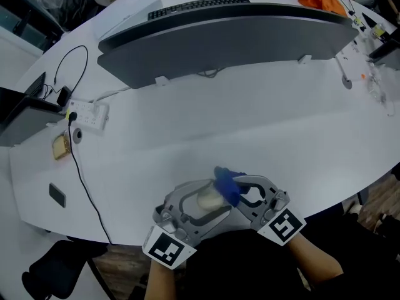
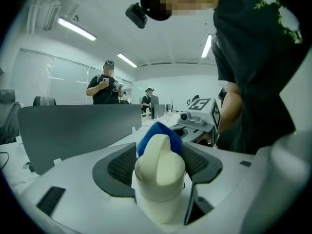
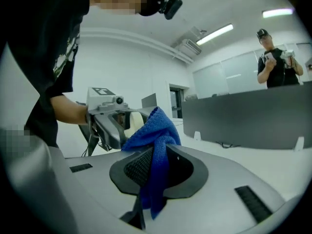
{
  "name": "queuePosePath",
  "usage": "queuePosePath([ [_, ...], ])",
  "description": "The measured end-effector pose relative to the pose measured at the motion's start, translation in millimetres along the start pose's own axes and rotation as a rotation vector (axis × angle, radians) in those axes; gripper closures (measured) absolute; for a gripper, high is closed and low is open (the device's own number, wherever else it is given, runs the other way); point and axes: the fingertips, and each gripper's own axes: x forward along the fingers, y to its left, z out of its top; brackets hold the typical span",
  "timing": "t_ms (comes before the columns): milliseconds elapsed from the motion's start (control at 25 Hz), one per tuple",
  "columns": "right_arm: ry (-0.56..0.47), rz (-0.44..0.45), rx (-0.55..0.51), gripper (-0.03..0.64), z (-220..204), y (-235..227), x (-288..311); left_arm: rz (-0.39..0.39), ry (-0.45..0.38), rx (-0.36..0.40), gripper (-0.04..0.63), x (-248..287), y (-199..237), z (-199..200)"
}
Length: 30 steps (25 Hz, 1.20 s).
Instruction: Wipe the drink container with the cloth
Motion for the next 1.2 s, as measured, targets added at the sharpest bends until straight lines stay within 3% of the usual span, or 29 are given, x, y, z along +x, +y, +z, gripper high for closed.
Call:
queuePosePath([
  [120, 0.098, -0.034, 0.12, 0.574, -46, -5, 8, -0.017, 0.012, 0.0, 0.311, 0, -4, -2],
  [280, 0.332, -0.015, 0.086, 0.574, -111, -5, 20, -0.027, 0.01, -0.001, 0.311, 2, -3, -2],
  [360, 0.371, -0.005, 0.081, 0.574, -120, -4, 21, -0.01, 0.03, -0.012, 0.311, 2, -2, -5],
  [440, 0.366, -0.003, 0.082, 0.574, -118, -5, 22, 0.07, 0.088, -0.022, 0.311, -1, 3, -9],
  [520, 0.343, -0.002, 0.098, 0.574, -117, -5, 22, 0.224, 0.137, -0.053, 0.28, -6, 10, -11],
  [640, 0.307, 0.004, 0.121, 0.572, -116, -5, 20, 0.414, 0.138, -0.168, 0.275, -11, 12, -14],
  [720, 0.303, 0.002, 0.117, 0.572, -116, -5, 20, 0.473, 0.146, -0.195, 0.275, -7, 13, -17],
  [800, 0.303, -0.007, 0.128, 0.572, -115, -5, 20, 0.486, 0.14, -0.172, 0.286, -1, 14, -16],
  [920, 0.27, -0.027, 0.2, 0.572, -109, -7, 16, 0.382, 0.1, -0.099, 0.307, 3, 12, -9],
  [1080, 0.088, -0.084, 0.293, 0.572, -58, -27, -5, 0.021, 0.079, -0.017, 0.307, 5, -10, -12],
  [1120, 0.031, -0.081, 0.287, 0.572, -37, -30, -10, -0.066, 0.069, -0.001, 0.307, 4, -16, -13],
  [1200, -0.063, -0.015, 0.245, 0.572, 0, -27, -15, -0.167, 0.06, 0.014, 0.307, 3, -17, -14],
])
